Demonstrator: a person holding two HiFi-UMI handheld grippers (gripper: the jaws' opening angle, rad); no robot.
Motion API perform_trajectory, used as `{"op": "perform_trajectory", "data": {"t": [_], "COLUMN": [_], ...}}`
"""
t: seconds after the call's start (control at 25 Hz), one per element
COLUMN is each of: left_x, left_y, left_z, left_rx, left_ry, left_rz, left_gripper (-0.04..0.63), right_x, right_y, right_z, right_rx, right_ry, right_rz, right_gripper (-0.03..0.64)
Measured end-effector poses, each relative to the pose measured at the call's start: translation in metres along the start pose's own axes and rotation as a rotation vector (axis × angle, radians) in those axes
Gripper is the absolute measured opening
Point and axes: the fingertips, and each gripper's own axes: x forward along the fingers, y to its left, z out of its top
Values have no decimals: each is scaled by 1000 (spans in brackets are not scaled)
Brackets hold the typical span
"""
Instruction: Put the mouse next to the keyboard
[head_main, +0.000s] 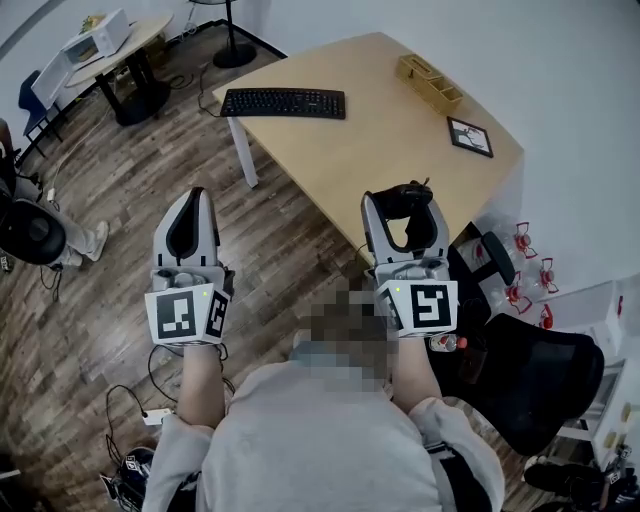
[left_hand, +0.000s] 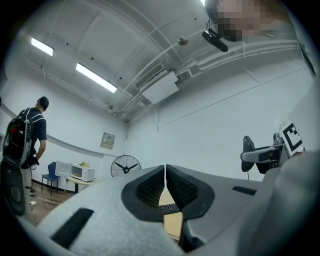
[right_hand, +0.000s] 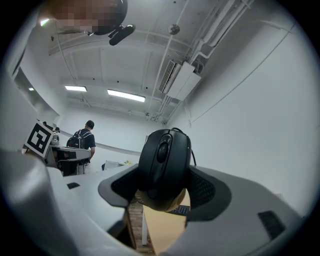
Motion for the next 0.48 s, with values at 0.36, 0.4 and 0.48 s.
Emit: {"op": "perform_trajectory", "data": {"t": [0.36, 0.4, 0.48], "left_x": [41, 44, 51], "left_y": [-2, -1, 4], "left_z": [-7, -8, -10], "left_rx": [12, 13, 11], "left_ry": [2, 0, -1], "left_rz": [24, 27, 33], "left_gripper": [18, 18, 18], "right_x": [42, 46, 54], "right_y": [-29, -31, -33], "right_z": [-13, -14, -18], "right_rx": [26, 27, 28], "right_ry": [-5, -6, -3], "right_rz": [22, 21, 18], "right_gripper": [253, 253, 253]}}
